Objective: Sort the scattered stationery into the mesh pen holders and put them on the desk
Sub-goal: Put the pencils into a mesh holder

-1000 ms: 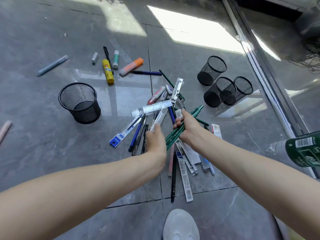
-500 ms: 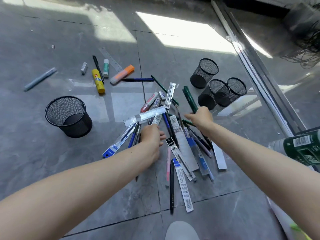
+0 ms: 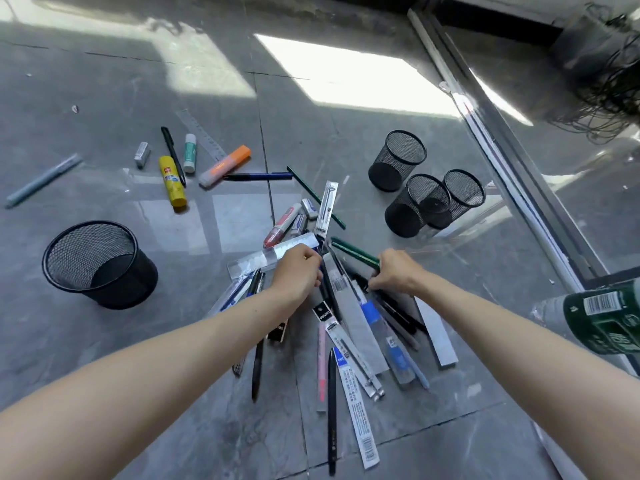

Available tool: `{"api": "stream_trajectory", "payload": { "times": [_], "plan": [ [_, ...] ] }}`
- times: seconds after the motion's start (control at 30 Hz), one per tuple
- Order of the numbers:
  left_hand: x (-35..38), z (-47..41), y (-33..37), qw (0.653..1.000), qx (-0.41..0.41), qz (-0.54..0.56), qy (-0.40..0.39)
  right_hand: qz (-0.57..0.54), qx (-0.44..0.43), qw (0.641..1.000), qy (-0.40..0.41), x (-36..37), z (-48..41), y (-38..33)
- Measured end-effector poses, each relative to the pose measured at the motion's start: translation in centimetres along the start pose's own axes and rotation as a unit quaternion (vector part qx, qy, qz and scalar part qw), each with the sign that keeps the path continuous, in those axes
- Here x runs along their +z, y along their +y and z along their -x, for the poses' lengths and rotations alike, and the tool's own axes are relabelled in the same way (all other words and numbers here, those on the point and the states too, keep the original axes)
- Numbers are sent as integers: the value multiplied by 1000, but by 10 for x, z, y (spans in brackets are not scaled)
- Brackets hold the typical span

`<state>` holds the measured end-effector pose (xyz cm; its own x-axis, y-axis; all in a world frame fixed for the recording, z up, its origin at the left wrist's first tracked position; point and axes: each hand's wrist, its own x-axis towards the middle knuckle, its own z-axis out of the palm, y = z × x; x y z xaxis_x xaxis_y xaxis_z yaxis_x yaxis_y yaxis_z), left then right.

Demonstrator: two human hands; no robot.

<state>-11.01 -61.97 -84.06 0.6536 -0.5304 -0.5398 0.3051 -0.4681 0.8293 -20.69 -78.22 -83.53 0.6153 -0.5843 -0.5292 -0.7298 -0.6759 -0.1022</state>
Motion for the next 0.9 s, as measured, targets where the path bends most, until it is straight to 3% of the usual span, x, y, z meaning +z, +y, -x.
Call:
{"api": "stream_trajectory", "payload": {
  "times": [0.17,0.37,0.43,0.57,0.63,0.77,0.83,0.9],
  "plan": [
    [-4,-29,24,982,94,-163,29,-54,-37,998,-17,-2,4,14],
    [-10,-79,66,906,210,-362,59,-82,-61,995,-16,17,3,12],
    [-13,-94,74,860,233,-452,54,-84,-77,993,-19,17,6,11],
    [-22,-121,77,697,296,-652,32,-107,-48,993,10,11,5,15],
    [-23,-130,71,642,306,-703,6,-162,-32,986,24,8,-1,20],
    [-25,-134,67,520,409,-750,-18,-250,-49,967,-11,5,-5,27],
    [-28,-136,69,481,438,-758,-45,-277,-50,959,-22,9,-5,27],
    [-31,-134,71,474,442,-759,-67,-285,-36,958,-18,9,0,24]
  ]
}}
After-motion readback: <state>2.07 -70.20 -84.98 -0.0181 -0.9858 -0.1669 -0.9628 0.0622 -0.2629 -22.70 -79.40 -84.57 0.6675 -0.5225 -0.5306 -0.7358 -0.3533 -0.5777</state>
